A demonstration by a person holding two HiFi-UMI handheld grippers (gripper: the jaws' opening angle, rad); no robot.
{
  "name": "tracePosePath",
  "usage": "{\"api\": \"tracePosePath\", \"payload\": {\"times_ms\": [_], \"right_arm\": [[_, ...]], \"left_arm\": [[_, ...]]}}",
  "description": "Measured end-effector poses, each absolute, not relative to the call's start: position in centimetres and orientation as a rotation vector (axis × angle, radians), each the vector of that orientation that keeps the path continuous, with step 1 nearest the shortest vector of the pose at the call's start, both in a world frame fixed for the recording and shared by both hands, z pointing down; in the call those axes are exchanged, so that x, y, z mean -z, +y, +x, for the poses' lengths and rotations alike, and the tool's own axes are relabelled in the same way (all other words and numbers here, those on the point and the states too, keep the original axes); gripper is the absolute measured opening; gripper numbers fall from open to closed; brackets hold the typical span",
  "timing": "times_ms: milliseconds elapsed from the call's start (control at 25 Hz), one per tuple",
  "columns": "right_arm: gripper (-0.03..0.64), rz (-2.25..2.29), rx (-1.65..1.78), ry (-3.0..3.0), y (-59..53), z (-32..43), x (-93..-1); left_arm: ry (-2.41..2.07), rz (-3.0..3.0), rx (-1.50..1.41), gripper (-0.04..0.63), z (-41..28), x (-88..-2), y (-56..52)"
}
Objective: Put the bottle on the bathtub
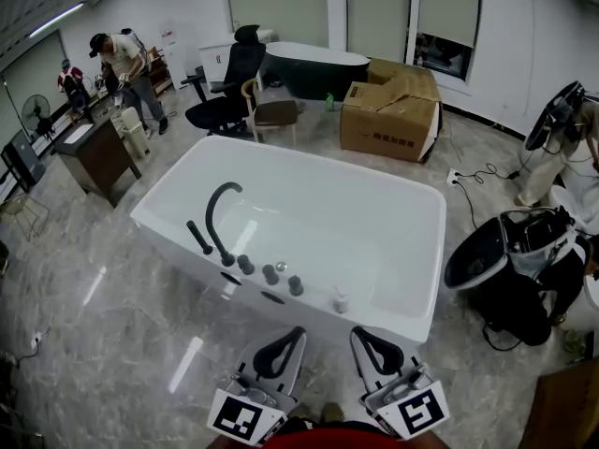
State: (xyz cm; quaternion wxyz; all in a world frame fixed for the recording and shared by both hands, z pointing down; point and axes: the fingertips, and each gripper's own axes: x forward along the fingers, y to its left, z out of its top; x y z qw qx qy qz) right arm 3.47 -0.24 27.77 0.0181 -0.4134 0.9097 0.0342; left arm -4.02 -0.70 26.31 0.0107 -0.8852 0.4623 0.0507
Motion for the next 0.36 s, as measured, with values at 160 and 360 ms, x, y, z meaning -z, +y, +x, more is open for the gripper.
{"api": "tracePosePath", "payload": {"times_ms": [160, 360], "right_arm": [[0.003, -1.282, -0.123, 2.827, -1.04, 3.64, -27.74], [0.003, -1.279, -0.110, 2.832, -0.52, 2.83, -27.68]], "left_arm": [[1.465, -2.765, -0.132, 0.014, -4.06, -27.10, -1.25], [1.451, -2.765, -0.147, 0.014, -4.28, -26.75, -0.74]]}}
